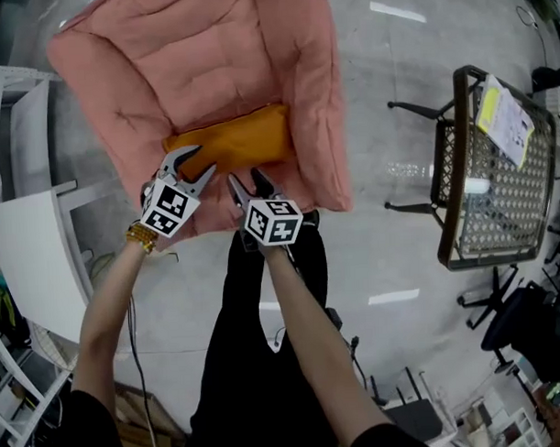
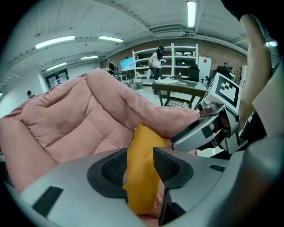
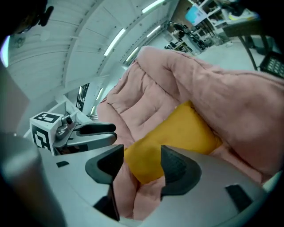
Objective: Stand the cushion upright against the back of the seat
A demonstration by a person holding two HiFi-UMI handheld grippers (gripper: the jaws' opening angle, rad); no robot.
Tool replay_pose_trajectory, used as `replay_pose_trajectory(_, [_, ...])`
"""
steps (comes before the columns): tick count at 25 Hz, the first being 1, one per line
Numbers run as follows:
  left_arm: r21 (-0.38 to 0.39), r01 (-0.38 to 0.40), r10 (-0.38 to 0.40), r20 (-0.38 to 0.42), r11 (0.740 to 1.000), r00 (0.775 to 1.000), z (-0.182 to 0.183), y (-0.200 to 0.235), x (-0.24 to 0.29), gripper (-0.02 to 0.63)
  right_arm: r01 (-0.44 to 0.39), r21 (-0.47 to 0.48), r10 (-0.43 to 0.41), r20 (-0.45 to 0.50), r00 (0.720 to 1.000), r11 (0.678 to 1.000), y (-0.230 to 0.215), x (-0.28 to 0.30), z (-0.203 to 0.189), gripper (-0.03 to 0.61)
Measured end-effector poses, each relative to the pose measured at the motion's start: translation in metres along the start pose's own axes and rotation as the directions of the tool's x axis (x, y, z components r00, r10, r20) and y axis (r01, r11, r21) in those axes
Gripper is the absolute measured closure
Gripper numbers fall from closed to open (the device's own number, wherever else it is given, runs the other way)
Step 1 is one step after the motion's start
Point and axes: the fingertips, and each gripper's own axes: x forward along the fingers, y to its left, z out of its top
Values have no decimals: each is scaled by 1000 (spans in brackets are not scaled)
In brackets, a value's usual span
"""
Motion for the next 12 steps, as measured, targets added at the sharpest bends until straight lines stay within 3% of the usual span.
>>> replay_pose_trajectory(6, [123, 125, -114, -93, 985, 989, -20, 23, 54, 404, 2, 205, -13, 51, 999, 979, -39, 42, -24, 295])
replay_pose_trajectory(12, [175, 291, -260, -180, 940, 949, -46, 26, 87, 349, -18, 342, -13, 89, 996, 939, -61, 68, -54, 265])
